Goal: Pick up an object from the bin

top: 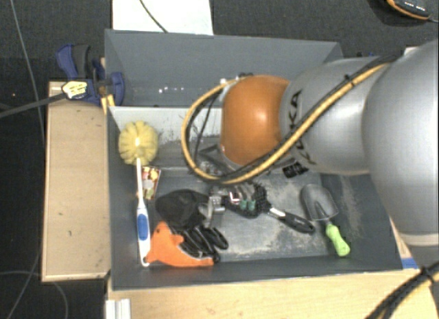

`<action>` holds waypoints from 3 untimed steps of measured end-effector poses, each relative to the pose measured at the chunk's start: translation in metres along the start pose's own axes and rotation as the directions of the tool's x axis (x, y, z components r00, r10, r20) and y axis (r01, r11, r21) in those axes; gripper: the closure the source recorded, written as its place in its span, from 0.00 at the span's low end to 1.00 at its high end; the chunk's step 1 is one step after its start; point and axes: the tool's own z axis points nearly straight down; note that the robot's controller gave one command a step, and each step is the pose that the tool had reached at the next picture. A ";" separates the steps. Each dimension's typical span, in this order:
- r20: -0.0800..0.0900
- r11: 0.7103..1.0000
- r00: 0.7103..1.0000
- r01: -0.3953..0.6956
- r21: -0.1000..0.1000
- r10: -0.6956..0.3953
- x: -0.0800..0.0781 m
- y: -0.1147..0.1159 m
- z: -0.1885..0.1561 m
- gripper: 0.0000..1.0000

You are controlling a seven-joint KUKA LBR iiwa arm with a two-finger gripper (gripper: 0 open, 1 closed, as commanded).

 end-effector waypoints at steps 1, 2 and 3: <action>0.003 0.997 0.997 0.077 -0.002 -0.077 -0.004 0.000 0.038 0.00; 0.007 0.999 0.999 0.039 -0.001 -0.039 -0.003 0.016 0.049 0.00; 0.007 0.979 0.979 0.204 -0.002 -0.204 -0.014 0.025 0.063 0.00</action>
Offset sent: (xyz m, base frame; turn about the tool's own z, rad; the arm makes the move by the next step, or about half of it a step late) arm 0.0013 0.0178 -0.0496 -0.0410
